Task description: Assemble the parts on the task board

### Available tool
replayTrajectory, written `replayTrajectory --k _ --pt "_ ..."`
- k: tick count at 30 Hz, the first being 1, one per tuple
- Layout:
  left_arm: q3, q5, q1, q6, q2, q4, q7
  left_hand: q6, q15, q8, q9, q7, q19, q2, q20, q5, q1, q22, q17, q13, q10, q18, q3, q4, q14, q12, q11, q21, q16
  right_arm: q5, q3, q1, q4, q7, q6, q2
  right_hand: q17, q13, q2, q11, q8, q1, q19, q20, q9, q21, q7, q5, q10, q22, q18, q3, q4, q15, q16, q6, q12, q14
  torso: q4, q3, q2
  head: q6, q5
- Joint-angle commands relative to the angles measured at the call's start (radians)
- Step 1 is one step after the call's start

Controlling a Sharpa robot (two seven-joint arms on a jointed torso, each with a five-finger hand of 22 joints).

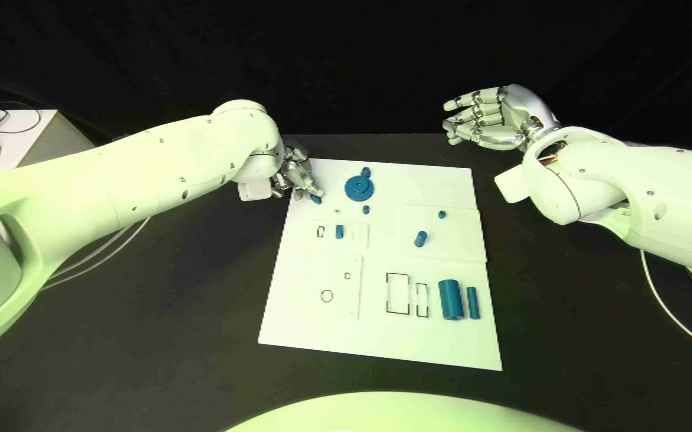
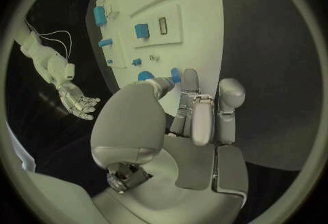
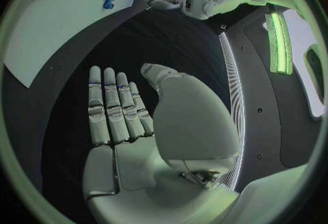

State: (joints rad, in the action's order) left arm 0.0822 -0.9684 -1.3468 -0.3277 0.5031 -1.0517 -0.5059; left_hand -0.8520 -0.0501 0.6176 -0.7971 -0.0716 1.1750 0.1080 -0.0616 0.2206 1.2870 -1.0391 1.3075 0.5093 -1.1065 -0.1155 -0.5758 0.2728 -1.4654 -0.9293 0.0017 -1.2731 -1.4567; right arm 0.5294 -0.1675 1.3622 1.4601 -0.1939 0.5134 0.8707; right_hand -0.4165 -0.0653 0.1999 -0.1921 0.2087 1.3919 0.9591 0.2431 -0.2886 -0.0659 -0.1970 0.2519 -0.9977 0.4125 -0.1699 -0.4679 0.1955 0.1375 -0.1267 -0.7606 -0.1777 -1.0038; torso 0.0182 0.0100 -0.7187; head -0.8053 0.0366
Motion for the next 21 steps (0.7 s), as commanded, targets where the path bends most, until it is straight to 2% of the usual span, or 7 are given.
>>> replayTrajectory --k 1,11,21 --pt "-0.001 0.021 0.000 0.017 0.005 -0.013 0.000 0.008 -0.005 0.032 -0.097 -0.002 0.009 0.016 0.001 -0.002 -0.011 -0.006 0.041 -0.002 -0.008 -0.003 -0.139 -0.132 -0.029 0.003 -0.001 -0.007 -0.007 -0.002 0.000 -0.001 -0.001 -0.004 -0.008 -0.001 0.003 0.001 -0.003 0.000 -0.004 -0.012 -0.006 0.003 0.001 0.003 -0.061 -0.005 0.006 -0.003 -0.010 -0.001 -0.004 0.007 0.006 0.005 0.004 0.001 0.0006 0.0002 0.000 -0.001 0.001" --pt "-0.003 0.018 0.000 0.058 0.018 -0.039 0.003 0.001 -0.007 0.038 -0.103 0.000 0.026 0.029 0.003 -0.002 -0.029 -0.029 0.055 -0.004 -0.019 0.002 -0.176 -0.156 -0.035 -0.002 -0.003 -0.022 -0.015 -0.004 0.000 -0.004 -0.001 -0.007 -0.008 -0.001 0.006 0.001 -0.004 -0.001 -0.005 -0.018 -0.006 0.004 0.002 0.003 -0.061 -0.005 0.007 -0.008 -0.011 0.000 -0.004 0.007 0.008 0.006 0.004 0.001 -0.0008 -0.0001 0.001 -0.001 0.003" --pt "-0.007 0.010 0.000 0.102 0.093 -0.143 0.010 -0.004 -0.009 0.041 -0.106 0.002 0.035 0.043 0.005 -0.003 -0.042 -0.041 0.064 -0.006 -0.027 0.004 -0.199 -0.173 -0.040 -0.003 -0.005 -0.031 -0.020 -0.009 0.000 -0.005 -0.001 -0.009 -0.009 0.003 0.013 0.001 -0.010 -0.002 -0.006 -0.030 -0.007 0.006 0.003 0.003 -0.062 -0.003 0.010 -0.020 -0.011 0.002 0.000 0.008 0.011 0.006 0.004 0.000 0.0015 0.0009 0.003 -0.001 0.003"
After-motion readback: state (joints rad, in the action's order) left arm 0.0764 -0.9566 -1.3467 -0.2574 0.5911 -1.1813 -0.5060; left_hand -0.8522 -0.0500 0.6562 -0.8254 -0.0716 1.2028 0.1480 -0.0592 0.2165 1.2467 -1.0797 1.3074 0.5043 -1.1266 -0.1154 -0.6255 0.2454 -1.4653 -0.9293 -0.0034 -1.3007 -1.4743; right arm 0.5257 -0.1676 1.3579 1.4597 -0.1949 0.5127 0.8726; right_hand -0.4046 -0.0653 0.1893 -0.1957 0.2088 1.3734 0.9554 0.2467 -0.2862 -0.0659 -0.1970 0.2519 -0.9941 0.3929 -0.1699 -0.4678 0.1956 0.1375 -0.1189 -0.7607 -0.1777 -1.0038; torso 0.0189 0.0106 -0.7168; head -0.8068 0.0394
